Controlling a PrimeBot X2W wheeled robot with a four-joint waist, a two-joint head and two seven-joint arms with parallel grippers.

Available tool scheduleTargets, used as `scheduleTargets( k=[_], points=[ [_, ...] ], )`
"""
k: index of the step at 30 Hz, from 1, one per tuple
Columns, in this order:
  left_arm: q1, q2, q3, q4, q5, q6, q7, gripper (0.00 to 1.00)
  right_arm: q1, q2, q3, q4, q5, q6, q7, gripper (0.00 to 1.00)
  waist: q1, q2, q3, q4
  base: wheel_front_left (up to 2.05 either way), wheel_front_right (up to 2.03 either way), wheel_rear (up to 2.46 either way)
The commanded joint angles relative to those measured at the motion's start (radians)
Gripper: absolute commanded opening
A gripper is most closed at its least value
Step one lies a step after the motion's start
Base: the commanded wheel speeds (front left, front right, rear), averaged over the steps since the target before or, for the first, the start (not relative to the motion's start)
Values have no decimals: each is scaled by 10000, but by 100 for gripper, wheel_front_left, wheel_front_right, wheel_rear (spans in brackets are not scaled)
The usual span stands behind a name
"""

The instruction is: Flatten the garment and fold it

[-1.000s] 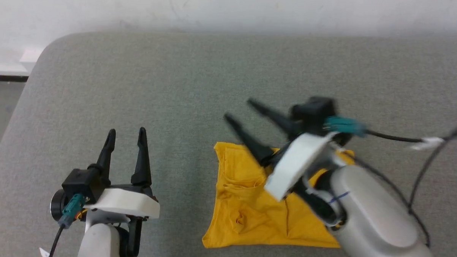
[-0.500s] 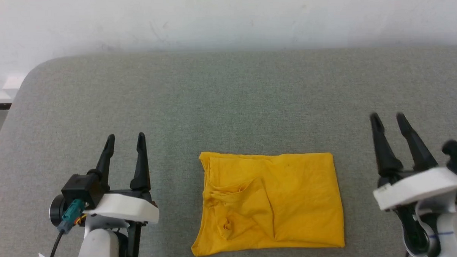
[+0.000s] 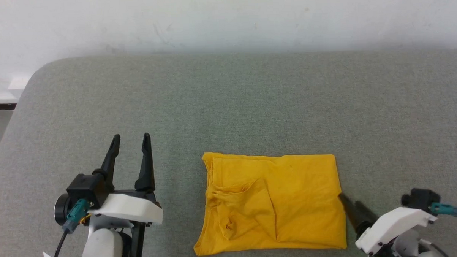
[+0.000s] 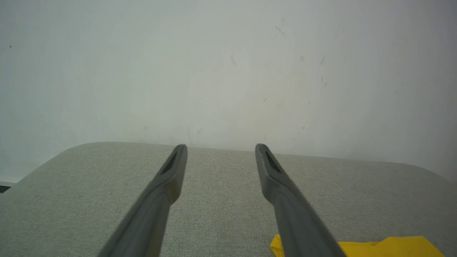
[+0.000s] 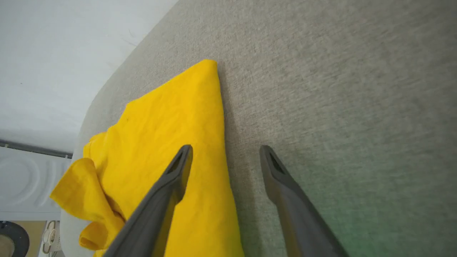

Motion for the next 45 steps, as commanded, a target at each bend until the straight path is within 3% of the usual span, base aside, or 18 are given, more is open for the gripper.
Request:
scheduleTargets(
  k=[1, 10, 12, 14, 15, 20, 24, 31, 38, 45],
  points=[
    [97, -20, -32, 12, 6, -63, -47, 100, -183, 22, 106, 167, 129, -9, 63, 100, 1, -1, -14, 33, 0, 0, 0],
    [171, -20, -67, 74, -34, -84, -47, 100, -1218, 22, 1023, 2162, 702, -9, 459, 98, 1, -1, -49, 235, 0, 0, 0],
    [183, -20, -75, 91, -41, -85, -47, 100, -1429, 22, 1260, 2470, 761, -9, 559, 41, 1, -1, -67, 273, 0, 0, 0],
    [193, -20, -78, 111, -45, -85, -47, 100, -1600, 22, 1482, 2673, 732, -9, 570, 10, 1, -1, -88, 304, 0, 0, 0],
    [196, -20, -76, 120, -50, -82, -47, 100, -1665, 22, 1568, 2738, 698, -9, 556, 0, 1, -1, -97, 315, 0, 0, 0],
    [209, -20, -7, 93, -69, -38, -47, 100, -2035, 22, 1684, 2567, -504, -9, 53, 0, 1, -1, -83, 248, 0, 0, 0],
    [280, -20, 160, 1, -66, 10, -47, 100, -2480, 22, 1565, 1561, -2995, -9, 16, 0, 1, -1, -27, -25, 0, 0, 0],
    [236, -20, 314, -184, -69, 45, -47, 100, -3074, 18, 1874, -1146, -7357, -9, 1245, 0, 1, -1, 249, -810, 0, 0, 0],
    [-51, -20, 319, -369, -2, 35, -47, 100, -3745, -882, 2366, -1548, -8359, -9, 2028, 0, 1, -1, 708, -1876, 0, 0, 0],
    [-480, 42, 382, -615, 255, -21, -47, 100, -4797, -2137, 1882, -832, -8626, -9, 1921, 0, 1, -1, 1459, -2950, 0, 0, 0]
  ],
)
